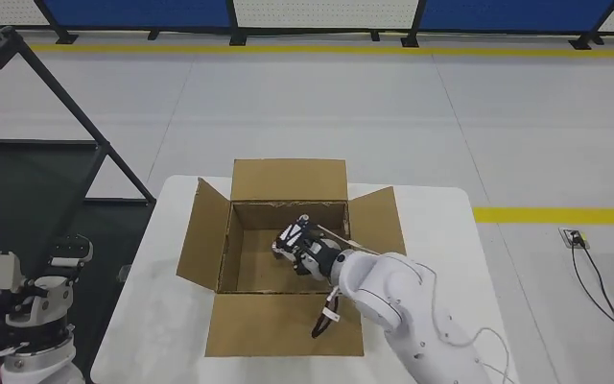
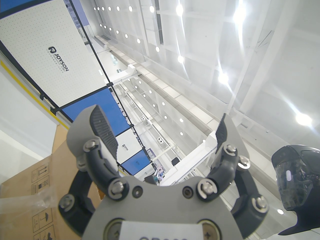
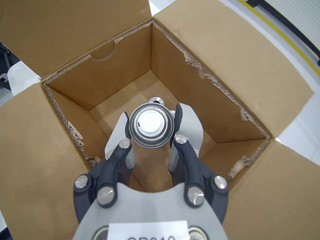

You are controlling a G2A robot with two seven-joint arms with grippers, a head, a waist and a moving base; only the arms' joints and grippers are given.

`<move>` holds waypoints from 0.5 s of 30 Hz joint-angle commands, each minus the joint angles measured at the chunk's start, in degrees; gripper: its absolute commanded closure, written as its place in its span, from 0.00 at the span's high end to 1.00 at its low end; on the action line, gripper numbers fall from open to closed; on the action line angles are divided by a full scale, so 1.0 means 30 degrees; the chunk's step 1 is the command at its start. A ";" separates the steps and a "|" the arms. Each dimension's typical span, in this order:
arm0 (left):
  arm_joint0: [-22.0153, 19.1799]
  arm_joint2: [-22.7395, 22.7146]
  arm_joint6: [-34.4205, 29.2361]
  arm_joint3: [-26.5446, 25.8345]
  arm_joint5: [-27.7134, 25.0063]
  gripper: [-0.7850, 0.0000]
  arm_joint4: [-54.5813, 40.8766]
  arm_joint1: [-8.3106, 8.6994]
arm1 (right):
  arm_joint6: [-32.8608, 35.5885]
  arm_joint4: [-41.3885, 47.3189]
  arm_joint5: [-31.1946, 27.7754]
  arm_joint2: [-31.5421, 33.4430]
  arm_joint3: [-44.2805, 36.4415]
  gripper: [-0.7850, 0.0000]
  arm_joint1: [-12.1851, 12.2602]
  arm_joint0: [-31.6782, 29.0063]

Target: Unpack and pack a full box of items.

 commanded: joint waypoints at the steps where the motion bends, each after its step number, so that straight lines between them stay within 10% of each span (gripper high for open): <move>1: 0.0000 0.0000 0.0000 0.0000 0.0000 1.00 0.0000 0.0000 | -0.0076 0.0227 -0.0126 -0.0512 0.0673 0.00 -0.0137 0.0373; 15: 0.0000 0.0000 0.0000 0.0000 0.0000 1.00 0.0000 0.0000 | -0.1360 -0.1433 -0.0634 -0.3215 0.4842 0.00 -0.0983 0.2466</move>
